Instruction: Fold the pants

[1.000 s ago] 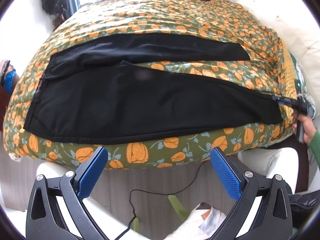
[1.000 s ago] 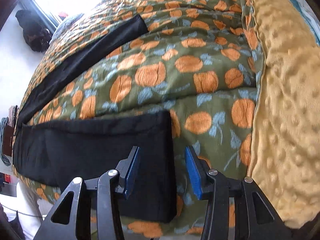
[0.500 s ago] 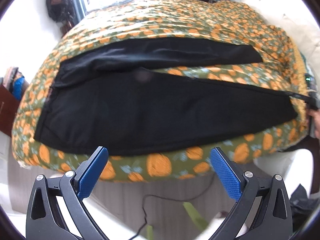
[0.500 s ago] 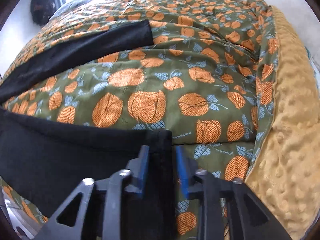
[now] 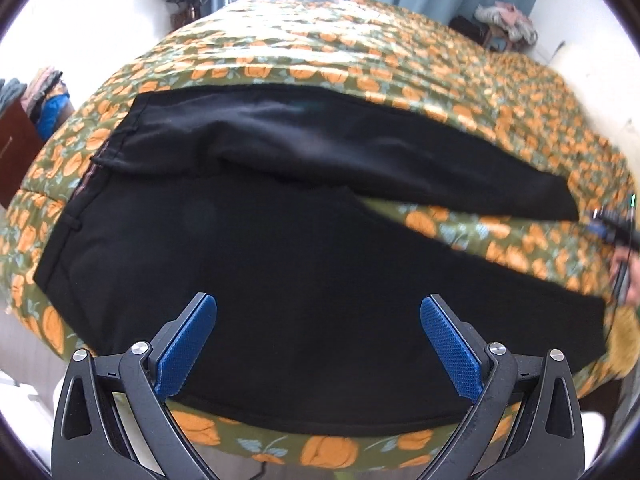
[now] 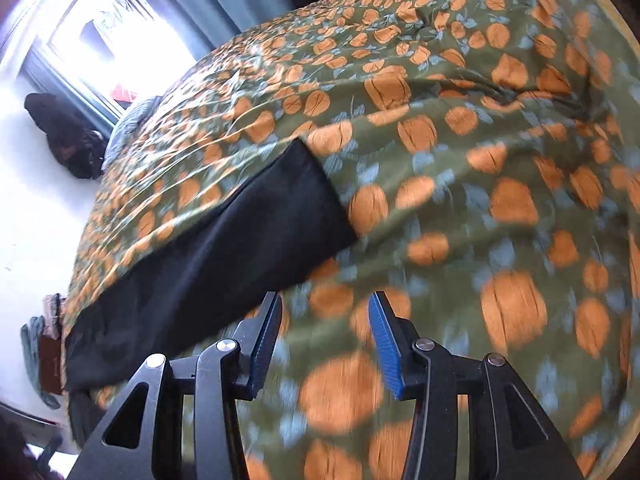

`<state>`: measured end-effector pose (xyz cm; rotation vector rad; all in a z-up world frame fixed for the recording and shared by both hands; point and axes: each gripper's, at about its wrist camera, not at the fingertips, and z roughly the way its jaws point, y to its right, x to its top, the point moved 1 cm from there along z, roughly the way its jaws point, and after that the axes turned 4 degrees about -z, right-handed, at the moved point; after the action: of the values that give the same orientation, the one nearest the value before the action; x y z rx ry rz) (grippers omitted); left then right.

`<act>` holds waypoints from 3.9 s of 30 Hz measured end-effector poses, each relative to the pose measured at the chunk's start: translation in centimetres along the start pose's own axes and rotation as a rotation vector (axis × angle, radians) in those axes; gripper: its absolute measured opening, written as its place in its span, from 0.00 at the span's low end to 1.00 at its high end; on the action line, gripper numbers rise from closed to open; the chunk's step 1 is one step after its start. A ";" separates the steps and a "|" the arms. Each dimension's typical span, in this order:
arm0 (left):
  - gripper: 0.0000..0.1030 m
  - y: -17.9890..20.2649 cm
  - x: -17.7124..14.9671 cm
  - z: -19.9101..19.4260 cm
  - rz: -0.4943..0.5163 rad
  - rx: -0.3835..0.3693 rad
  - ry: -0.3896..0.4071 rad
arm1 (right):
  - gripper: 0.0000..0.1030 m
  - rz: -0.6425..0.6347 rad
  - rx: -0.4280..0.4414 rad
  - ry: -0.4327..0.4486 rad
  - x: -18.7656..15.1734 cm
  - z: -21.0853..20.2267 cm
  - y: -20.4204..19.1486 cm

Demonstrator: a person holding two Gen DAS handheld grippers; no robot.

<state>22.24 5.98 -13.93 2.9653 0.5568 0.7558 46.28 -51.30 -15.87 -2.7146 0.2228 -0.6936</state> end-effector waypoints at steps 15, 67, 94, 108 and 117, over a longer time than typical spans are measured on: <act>1.00 -2.7 13.1 14.0 0.075 0.382 0.008 | 0.51 -0.578 -0.020 -0.150 -1.1 12.3 -16.8; 1.00 2.3 -6.8 5.5 0.171 -0.041 0.039 | 1.00 -0.335 0.082 0.021 -31.9 -3.4 -17.9; 0.99 4.2 -6.8 6.9 0.208 0.029 -0.013 | 1.00 -0.406 0.000 0.050 -32.5 -2.1 -18.8; 0.99 4.6 -7.3 6.9 0.214 0.038 0.000 | 0.97 0.017 -0.106 0.061 -25.7 -7.2 -2.8; 0.99 3.0 -6.0 5.3 0.175 -0.079 -0.050 | 1.00 -0.169 -0.222 0.065 -26.9 -6.2 -5.2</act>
<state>20.82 1.34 -21.05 2.9778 0.2615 0.6953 20.19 -42.05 -20.68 -2.9504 0.0909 -0.8517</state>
